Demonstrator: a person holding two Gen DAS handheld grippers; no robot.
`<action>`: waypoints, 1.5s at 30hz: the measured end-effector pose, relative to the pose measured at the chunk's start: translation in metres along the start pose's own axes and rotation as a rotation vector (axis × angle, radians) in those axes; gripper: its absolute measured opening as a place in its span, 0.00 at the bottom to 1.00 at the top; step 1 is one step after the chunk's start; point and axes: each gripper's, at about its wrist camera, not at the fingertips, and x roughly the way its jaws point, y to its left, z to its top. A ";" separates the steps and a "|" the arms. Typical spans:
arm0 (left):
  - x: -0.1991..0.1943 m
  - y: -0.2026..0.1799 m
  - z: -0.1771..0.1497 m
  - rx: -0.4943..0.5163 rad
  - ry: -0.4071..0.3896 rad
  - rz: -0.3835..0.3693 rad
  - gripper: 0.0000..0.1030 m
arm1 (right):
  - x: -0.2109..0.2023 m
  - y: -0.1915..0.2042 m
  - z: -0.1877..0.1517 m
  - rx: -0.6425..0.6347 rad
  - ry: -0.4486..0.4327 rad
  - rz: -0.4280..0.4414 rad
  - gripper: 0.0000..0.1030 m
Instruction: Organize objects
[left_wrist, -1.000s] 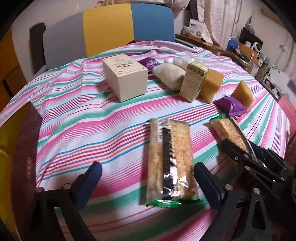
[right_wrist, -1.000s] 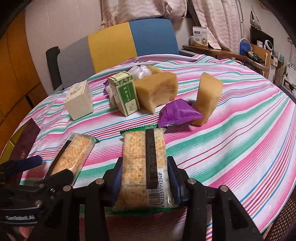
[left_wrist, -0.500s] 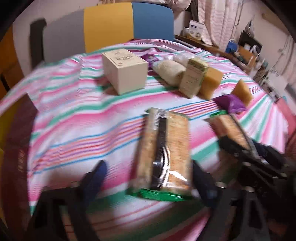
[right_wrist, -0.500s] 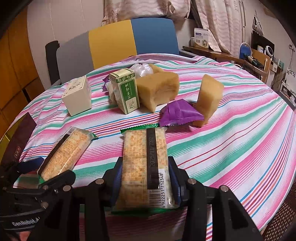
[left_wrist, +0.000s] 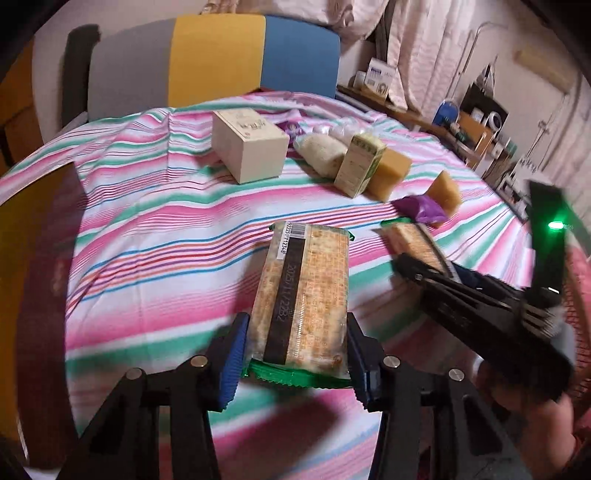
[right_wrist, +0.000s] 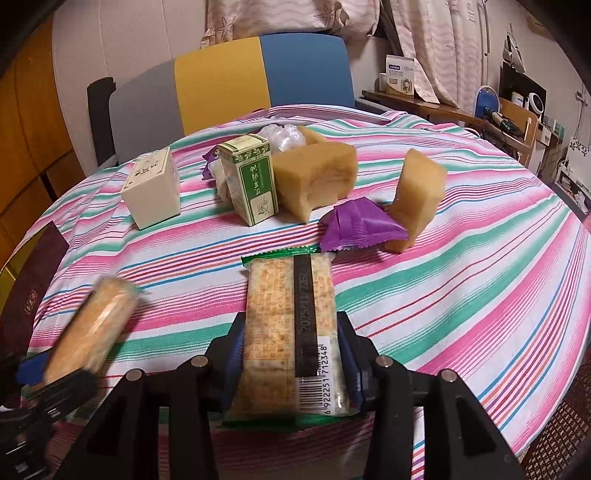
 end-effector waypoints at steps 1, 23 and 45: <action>-0.006 0.002 -0.002 -0.007 -0.009 -0.006 0.48 | -0.001 0.000 0.000 0.006 0.001 0.000 0.44; -0.120 0.137 -0.034 -0.265 -0.187 0.245 0.48 | -0.038 0.065 -0.008 -0.020 -0.017 0.168 0.41; -0.134 0.273 -0.079 -0.409 -0.080 0.592 0.49 | -0.105 0.169 -0.004 -0.186 -0.079 0.429 0.42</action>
